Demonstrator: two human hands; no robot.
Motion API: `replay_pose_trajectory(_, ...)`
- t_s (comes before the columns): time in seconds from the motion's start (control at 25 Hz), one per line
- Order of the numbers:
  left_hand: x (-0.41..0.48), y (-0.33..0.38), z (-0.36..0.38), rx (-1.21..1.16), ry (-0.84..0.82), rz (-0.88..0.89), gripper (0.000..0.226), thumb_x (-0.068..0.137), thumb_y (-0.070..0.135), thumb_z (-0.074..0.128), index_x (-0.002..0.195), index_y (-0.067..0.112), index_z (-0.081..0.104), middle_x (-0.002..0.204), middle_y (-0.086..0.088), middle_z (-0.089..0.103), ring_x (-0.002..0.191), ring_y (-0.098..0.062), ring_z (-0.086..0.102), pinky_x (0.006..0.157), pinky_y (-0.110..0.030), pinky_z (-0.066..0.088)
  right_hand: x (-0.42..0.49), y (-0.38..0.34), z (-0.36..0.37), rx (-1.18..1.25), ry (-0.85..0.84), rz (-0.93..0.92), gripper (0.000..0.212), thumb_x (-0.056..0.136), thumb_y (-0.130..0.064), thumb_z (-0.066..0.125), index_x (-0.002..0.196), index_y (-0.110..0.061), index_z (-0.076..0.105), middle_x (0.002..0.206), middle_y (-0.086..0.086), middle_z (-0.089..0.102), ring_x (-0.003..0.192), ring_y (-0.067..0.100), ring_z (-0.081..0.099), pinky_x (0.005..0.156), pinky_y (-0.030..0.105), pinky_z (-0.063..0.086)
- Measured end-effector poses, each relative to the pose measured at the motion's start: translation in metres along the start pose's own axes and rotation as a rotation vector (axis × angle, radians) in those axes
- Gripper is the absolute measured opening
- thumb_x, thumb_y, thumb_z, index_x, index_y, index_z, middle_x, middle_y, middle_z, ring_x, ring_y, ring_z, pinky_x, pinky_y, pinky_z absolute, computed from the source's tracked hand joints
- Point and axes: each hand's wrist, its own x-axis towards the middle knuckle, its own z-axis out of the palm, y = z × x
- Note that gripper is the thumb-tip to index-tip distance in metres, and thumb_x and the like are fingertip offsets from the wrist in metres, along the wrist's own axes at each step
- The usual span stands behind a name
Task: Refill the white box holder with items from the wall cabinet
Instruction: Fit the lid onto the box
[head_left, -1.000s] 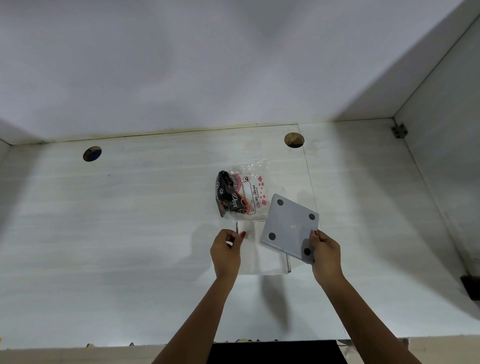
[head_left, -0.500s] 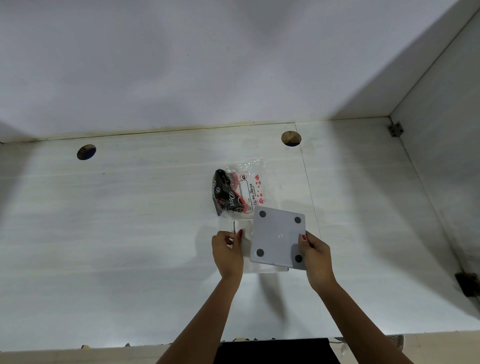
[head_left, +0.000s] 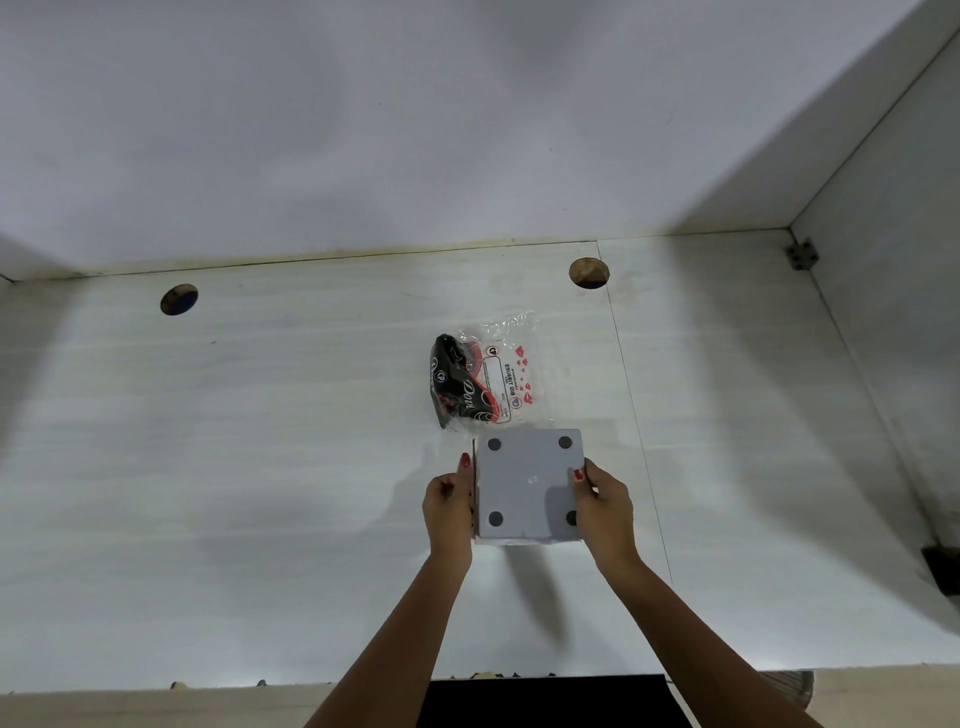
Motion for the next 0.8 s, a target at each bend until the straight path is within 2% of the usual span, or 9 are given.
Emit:
replay_pose_trajectory(0.04, 0.0, 0.001, -0.003, -0.019, -0.012, -0.013, 0.034, 0.088, 0.033, 0.055, 0.065, 0.011, 0.043, 0.06, -0.002, 0.048, 0.053, -0.015, 0.046, 0.046, -0.021, 0.04, -0.001, -0.001, 0.002, -0.033, 0.014, -0.019, 0.027, 0.095, -0.015, 0.038, 0.102, 0.001, 0.059, 0.095, 0.021, 0.059, 0.08, 0.024, 0.049, 0.057, 0.027, 0.041)
replay_pose_trajectory(0.16, 0.0, 0.002, -0.009, 0.06, -0.051, 0.09, 0.025, 0.086, 0.028, 0.059, 0.068, 0.013, 0.05, 0.067, -0.001, 0.053, 0.065, -0.02, 0.049, 0.054, -0.022, 0.041, -0.003, -0.002, 0.008, -0.181, 0.077, -0.117, 0.024, 0.095, -0.014, 0.039, 0.099, 0.0, 0.058, 0.084, 0.014, 0.052, 0.079, 0.026, 0.049, 0.066, 0.039, 0.048)
replay_pose_trajectory(0.28, -0.003, 0.001, -0.01, 0.09, -0.043, 0.196, 0.02, 0.084, 0.02, 0.063, 0.066, 0.014, 0.054, 0.071, 0.0, 0.056, 0.071, -0.022, 0.051, 0.057, -0.021, 0.043, -0.006, -0.001, 0.011, -0.331, 0.087, -0.165, 0.023, 0.094, -0.013, 0.038, 0.096, 0.001, 0.056, 0.078, 0.013, 0.052, 0.074, 0.025, 0.05, 0.056, 0.026, 0.039)
replay_pose_trajectory(0.36, -0.004, 0.002, -0.01, 0.084, -0.043, 0.22, 0.018, 0.083, 0.016, 0.064, 0.067, 0.014, 0.058, 0.072, -0.001, 0.059, 0.073, -0.022, 0.054, 0.059, -0.023, 0.046, -0.005, -0.002, 0.007, -0.375, 0.067, -0.163, 0.025, 0.094, -0.013, 0.037, 0.096, 0.001, 0.057, 0.078, 0.015, 0.055, 0.073, 0.027, 0.055, 0.055, 0.024, 0.039)
replay_pose_trajectory(0.48, -0.004, 0.003, -0.012, 0.104, -0.057, 0.199, 0.012, 0.081, 0.017, 0.066, 0.07, 0.013, 0.062, 0.074, -0.002, 0.063, 0.072, -0.022, 0.057, 0.063, -0.026, 0.048, -0.001, -0.004, 0.001, -0.371, 0.041, -0.11, 0.027, 0.094, -0.015, 0.038, 0.099, 0.002, 0.059, 0.086, 0.013, 0.051, 0.074, 0.029, 0.057, 0.055, 0.023, 0.043)
replay_pose_trajectory(0.6, -0.009, 0.006, -0.011, 0.109, -0.07, 0.169, 0.01, 0.083, 0.017, 0.064, 0.08, 0.008, 0.065, 0.076, -0.001, 0.063, 0.069, -0.02, 0.058, 0.06, -0.022, 0.047, -0.004, -0.006, 0.001, -0.374, 0.046, -0.042, 0.029, 0.091, -0.021, 0.044, 0.105, 0.0, 0.057, 0.102, 0.015, 0.048, 0.087, 0.031, 0.055, 0.072, 0.037, 0.053)
replay_pose_trajectory(0.64, -0.011, 0.006, -0.012, 0.113, -0.074, 0.171, 0.01, 0.084, 0.017, 0.062, 0.084, 0.007, 0.065, 0.077, -0.001, 0.063, 0.071, -0.021, 0.058, 0.059, -0.021, 0.048, -0.006, -0.006, 0.001, -0.45, 0.039, -0.049, 0.036, 0.088, -0.027, 0.048, 0.114, -0.003, 0.052, 0.107, 0.017, 0.048, 0.098, 0.034, 0.052, 0.08, 0.042, 0.052)
replay_pose_trajectory(0.72, -0.013, 0.005, -0.015, 0.114, -0.08, 0.17, 0.011, 0.087, 0.014, 0.058, 0.092, 0.007, 0.065, 0.082, -0.003, 0.062, 0.074, -0.024, 0.059, 0.054, -0.016, 0.049, -0.011, -0.006, 0.001, -0.587, 0.016, -0.11, 0.076, 0.079, -0.044, 0.059, 0.138, -0.009, 0.028, 0.122, 0.018, 0.044, 0.116, 0.035, 0.042, 0.089, 0.046, 0.047)
replay_pose_trajectory(0.8, -0.013, 0.004, -0.024, 0.077, -0.1, 0.145, 0.016, 0.088, 0.005, 0.052, 0.098, 0.011, 0.063, 0.089, -0.007, 0.06, 0.079, -0.028, 0.059, 0.058, -0.021, 0.051, -0.012, -0.013, 0.003, -0.694, -0.056, -0.261, 0.109, 0.062, -0.064, 0.065, 0.144, -0.02, 0.008, 0.139, 0.016, 0.031, 0.128, 0.035, 0.033, 0.097, 0.052, 0.042)
